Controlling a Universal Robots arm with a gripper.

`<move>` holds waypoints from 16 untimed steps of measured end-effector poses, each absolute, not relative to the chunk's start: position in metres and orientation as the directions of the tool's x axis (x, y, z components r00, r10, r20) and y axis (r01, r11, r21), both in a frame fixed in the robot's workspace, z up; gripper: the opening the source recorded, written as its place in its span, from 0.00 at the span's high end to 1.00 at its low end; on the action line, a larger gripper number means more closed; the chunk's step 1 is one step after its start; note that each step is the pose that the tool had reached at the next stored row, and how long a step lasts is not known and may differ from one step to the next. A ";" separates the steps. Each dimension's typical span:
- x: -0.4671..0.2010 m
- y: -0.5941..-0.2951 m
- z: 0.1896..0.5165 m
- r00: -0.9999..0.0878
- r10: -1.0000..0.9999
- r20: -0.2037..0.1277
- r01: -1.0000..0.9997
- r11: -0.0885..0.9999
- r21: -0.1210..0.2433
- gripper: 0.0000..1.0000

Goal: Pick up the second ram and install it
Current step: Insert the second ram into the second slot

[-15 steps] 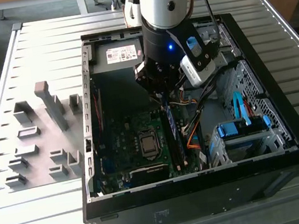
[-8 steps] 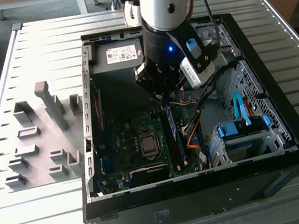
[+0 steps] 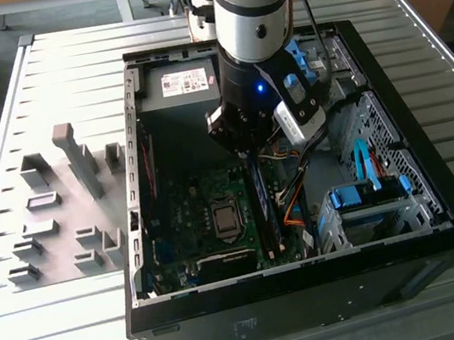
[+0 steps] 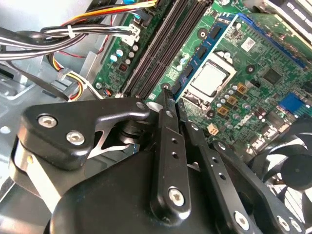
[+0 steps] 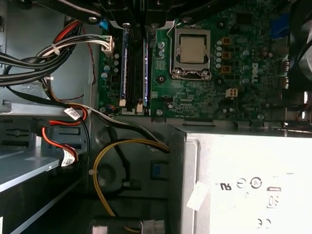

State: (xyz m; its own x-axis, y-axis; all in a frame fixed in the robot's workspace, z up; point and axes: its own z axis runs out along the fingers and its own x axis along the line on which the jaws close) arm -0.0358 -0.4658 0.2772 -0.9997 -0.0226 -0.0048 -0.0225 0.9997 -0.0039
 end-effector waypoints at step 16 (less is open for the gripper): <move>-0.033 -0.475 0.260 -1.000 -0.003 -0.005 -0.003 1.000 -0.002 0.86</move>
